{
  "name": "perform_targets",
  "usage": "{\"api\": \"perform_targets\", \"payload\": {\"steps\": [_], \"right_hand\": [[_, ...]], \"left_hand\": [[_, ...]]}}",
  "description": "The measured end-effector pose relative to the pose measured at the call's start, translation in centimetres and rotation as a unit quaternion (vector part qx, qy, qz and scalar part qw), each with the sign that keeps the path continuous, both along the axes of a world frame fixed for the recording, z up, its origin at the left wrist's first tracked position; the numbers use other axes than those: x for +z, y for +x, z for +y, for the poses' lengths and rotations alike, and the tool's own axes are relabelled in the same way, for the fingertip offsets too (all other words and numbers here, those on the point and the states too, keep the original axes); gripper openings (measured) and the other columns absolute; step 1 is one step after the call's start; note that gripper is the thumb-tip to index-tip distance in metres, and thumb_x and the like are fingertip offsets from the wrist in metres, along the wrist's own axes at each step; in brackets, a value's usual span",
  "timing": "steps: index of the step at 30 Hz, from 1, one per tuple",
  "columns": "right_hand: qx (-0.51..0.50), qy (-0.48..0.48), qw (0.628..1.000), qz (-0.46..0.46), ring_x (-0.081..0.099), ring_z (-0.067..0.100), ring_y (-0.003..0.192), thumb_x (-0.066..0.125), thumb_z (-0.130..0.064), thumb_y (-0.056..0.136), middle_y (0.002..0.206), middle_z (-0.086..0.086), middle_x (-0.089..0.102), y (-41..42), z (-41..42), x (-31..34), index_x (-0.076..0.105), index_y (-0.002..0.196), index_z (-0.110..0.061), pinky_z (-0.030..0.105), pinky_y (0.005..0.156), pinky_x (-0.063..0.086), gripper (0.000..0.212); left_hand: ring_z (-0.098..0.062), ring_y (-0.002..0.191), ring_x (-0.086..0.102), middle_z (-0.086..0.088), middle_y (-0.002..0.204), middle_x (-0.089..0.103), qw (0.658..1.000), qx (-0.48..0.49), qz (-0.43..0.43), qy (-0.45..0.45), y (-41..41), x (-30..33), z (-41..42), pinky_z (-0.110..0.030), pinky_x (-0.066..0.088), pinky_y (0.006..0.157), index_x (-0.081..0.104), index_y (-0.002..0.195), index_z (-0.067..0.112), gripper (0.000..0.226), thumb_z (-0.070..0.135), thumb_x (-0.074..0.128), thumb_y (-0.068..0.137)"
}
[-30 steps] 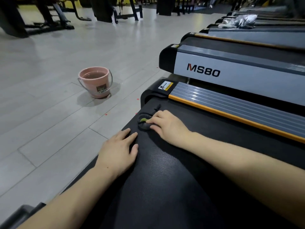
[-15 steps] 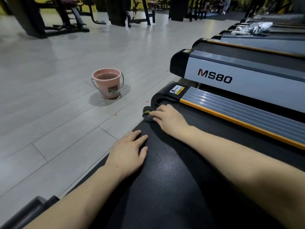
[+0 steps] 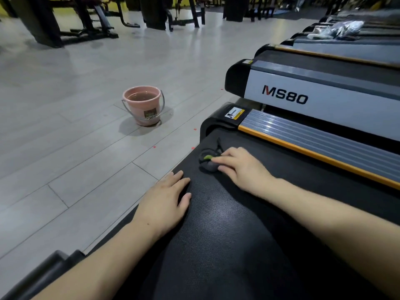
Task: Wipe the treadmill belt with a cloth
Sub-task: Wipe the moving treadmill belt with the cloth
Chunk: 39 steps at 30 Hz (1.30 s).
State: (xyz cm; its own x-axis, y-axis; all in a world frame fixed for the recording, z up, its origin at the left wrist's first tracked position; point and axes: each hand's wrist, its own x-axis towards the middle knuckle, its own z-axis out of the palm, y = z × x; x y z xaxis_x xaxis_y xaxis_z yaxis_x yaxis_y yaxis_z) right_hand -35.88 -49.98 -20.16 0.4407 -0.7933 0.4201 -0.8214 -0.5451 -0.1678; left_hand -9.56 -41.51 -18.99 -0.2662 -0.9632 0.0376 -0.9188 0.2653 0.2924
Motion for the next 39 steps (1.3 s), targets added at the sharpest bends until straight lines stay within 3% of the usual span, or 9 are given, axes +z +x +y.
{"api": "perform_targets", "payload": {"steps": [3, 5, 9, 13, 19, 22, 29, 35, 39], "right_hand": [[-0.191, 0.016, 0.981, -0.037, 0.052, 0.031, 0.107, 0.053, -0.037, 0.099, 0.115, 0.003, 0.060, -1.1, -4.6, 1.1, 0.067, 0.125, -0.033, 0.043, 0.091, 0.049, 0.030], [-0.272, 0.017, 0.962, -0.034, 0.049, 0.030, 0.106, 0.051, -0.034, 0.099, 0.114, 0.005, 0.057, 1.1, -4.3, 1.0, 0.068, 0.122, -0.030, 0.041, 0.089, 0.046, 0.028], [-0.150, 0.004, 0.987, -0.061, 0.053, 0.031, 0.090, 0.059, -0.030, 0.092, 0.101, 0.006, 0.059, 8.2, 3.6, 0.4, 0.070, 0.113, -0.026, 0.041, 0.078, 0.049, 0.024], [0.010, 0.007, 1.000, -0.026, 0.054, 0.029, 0.089, 0.061, -0.033, 0.092, 0.103, 0.002, 0.060, 8.9, 7.4, 0.5, 0.066, 0.121, -0.032, 0.038, 0.075, 0.049, 0.029], [-0.265, 0.044, 0.963, -0.034, 0.049, 0.031, 0.108, 0.049, -0.033, 0.101, 0.116, 0.004, 0.055, -0.7, -1.7, 1.9, 0.065, 0.124, -0.033, 0.042, 0.085, 0.050, 0.028], [-0.239, 0.019, 0.971, -0.004, 0.052, 0.034, 0.098, 0.054, -0.031, 0.096, 0.106, 0.007, 0.056, 2.5, 1.6, 1.8, 0.068, 0.117, -0.031, 0.043, 0.083, 0.050, 0.025], [0.007, 0.008, 1.000, 0.015, 0.053, 0.027, 0.088, 0.058, -0.031, 0.095, 0.105, 0.002, 0.059, 3.8, 11.5, 1.5, 0.064, 0.124, -0.032, 0.037, 0.073, 0.048, 0.029], [-0.255, 0.034, 0.966, 0.005, 0.050, 0.033, 0.105, 0.048, -0.030, 0.102, 0.115, 0.006, 0.057, -5.6, 0.6, 1.9, 0.065, 0.127, -0.031, 0.043, 0.088, 0.048, 0.030], [-0.211, 0.004, 0.977, -0.037, 0.053, 0.033, 0.091, 0.061, -0.023, 0.095, 0.104, 0.007, 0.061, -1.9, 6.1, 1.3, 0.072, 0.118, -0.026, 0.045, 0.080, 0.051, 0.026]], "left_hand": [[-0.015, 0.150, 0.029, 0.010, 0.162, 0.033, 1.000, 0.010, -0.026, 0.000, 0.1, 0.4, 0.9, -0.034, 0.028, 0.120, 0.044, 0.149, 0.035, 0.071, 0.061, 0.015, 0.089], [-0.014, 0.147, 0.033, 0.012, 0.162, 0.032, 0.999, 0.030, -0.028, 0.009, 0.4, 0.7, 1.3, -0.034, 0.033, 0.117, 0.043, 0.149, 0.035, 0.058, 0.057, 0.027, 0.097], [-0.012, 0.140, 0.044, 0.015, 0.159, 0.038, 0.998, 0.060, -0.021, 0.014, 1.9, 0.9, 2.6, -0.035, 0.045, 0.108, 0.046, 0.146, 0.033, 0.052, 0.052, 0.039, 0.099], [-0.013, 0.144, 0.041, 0.012, 0.162, 0.033, 0.997, 0.049, -0.037, 0.044, 3.2, 0.9, 4.1, -0.038, 0.044, 0.111, 0.046, 0.148, 0.032, 0.077, 0.067, 0.019, 0.085], [-0.014, 0.155, 0.014, 0.008, 0.168, 0.015, 0.995, 0.028, -0.079, 0.047, 2.3, 1.4, 4.7, -0.033, 0.021, 0.123, 0.027, 0.157, 0.033, 0.061, 0.056, 0.034, 0.101], [-0.016, 0.156, 0.011, 0.006, 0.169, 0.013, 0.994, 0.023, -0.083, 0.061, 1.7, 1.4, 4.5, -0.037, 0.020, 0.124, 0.024, 0.157, 0.036, 0.062, 0.059, 0.031, 0.100], [-0.022, 0.156, 0.011, 0.001, 0.169, 0.015, 0.995, 0.042, -0.080, 0.052, 0.0, 1.2, 5.2, -0.041, 0.019, 0.124, 0.029, 0.156, 0.032, 0.060, 0.055, 0.032, 0.101], [-0.022, 0.157, 0.001, 0.000, 0.169, 0.011, 0.996, 0.050, -0.061, 0.048, -1.6, 1.2, 5.7, -0.042, 0.010, 0.126, 0.026, 0.156, 0.033, 0.058, 0.052, 0.030, 0.102], [-0.020, 0.157, 0.001, 0.002, 0.169, 0.013, 0.997, 0.034, -0.052, 0.048, -2.3, 1.4, 5.7, -0.041, 0.013, 0.126, 0.027, 0.156, 0.033, 0.057, 0.051, 0.030, 0.102]]}}
